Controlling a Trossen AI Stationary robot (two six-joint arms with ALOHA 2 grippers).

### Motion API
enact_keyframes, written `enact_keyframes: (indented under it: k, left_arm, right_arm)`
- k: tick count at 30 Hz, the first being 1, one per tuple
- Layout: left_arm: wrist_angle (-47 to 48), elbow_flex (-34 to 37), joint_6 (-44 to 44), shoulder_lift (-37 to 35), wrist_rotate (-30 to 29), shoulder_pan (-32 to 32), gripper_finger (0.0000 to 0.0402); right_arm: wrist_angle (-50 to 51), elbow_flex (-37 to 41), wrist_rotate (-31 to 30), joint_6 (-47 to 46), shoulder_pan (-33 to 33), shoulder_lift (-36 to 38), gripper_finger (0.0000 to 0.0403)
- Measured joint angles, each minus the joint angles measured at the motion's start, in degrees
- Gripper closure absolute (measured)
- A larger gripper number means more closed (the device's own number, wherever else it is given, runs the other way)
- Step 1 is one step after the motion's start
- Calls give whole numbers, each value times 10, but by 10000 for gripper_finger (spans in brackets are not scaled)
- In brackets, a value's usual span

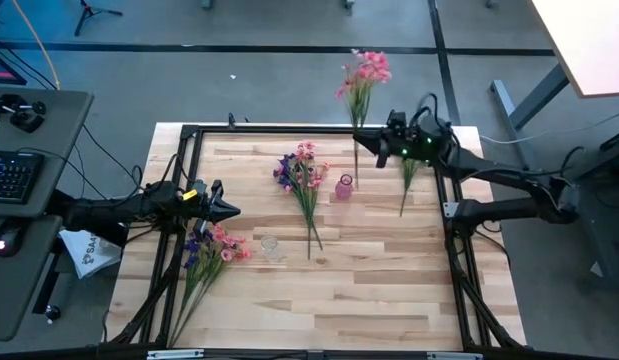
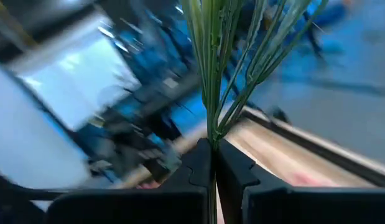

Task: Sort flowers into vase by color
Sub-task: Put the top right pink flowers into the purple vase

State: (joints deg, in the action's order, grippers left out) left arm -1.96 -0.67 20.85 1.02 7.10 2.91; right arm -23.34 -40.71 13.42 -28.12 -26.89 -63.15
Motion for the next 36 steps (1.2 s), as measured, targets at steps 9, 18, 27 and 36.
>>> enact_keyframes:
  k: [9,18,27,36]
  left_arm:
    - [0,0,0,0,0,0,401]
    - [0,0,0,0,0,0,401]
    - [0,0,0,0,0,0,401]
    - [0,0,0,0,0,0,401]
  right_arm:
    - [-287,100,-42,24,27,-52,402]
    - [-299,125,-62,92,-2,-53,403]
    - [-255,125,-56,114,-2,-52,403]
    - [-253,125,-54,127,-1,-52,403]
